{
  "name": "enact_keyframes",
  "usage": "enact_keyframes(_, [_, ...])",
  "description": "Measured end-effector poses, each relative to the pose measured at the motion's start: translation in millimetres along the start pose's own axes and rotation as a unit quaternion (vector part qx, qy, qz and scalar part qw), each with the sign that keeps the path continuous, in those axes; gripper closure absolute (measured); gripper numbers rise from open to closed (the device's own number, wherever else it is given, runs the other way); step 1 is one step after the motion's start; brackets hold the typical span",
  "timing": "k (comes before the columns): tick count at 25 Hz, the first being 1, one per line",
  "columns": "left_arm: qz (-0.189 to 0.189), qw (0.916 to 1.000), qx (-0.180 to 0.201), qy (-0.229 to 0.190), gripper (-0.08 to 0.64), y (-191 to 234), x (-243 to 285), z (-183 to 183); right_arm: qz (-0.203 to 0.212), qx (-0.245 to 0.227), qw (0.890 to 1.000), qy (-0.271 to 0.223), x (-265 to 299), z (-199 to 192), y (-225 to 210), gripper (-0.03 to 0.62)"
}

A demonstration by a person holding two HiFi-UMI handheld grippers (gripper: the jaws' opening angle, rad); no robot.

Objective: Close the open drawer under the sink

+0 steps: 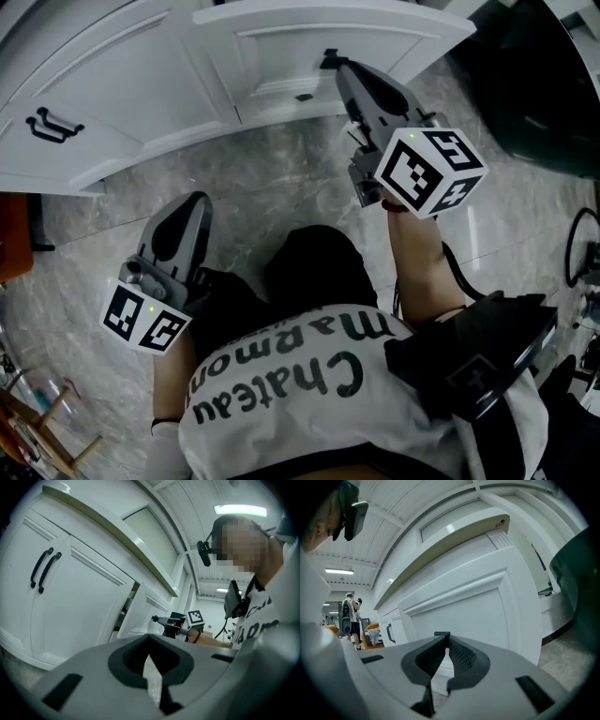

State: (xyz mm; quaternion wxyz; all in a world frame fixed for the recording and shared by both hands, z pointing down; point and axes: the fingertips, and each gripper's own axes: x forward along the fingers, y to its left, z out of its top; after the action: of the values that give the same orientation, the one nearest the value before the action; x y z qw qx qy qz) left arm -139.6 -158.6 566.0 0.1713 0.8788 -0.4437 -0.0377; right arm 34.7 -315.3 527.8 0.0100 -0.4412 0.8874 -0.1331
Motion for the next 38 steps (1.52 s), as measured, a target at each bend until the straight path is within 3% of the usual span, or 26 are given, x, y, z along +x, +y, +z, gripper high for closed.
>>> enact_keyframes(19, [-0.005,0.9999,-0.005,-0.008,0.552,-0.3,7.9,-6.1,-0.020,-0.046,0.999,-0.001,21.7,7.2,-5.7,0.561])
enact_keyframes(38, [0.012,0.9998,-0.012,-0.010,0.552,9.4,1.3,-5.5,-0.040,-0.047,0.998,-0.010,38.1,12.0,-12.5,0.560])
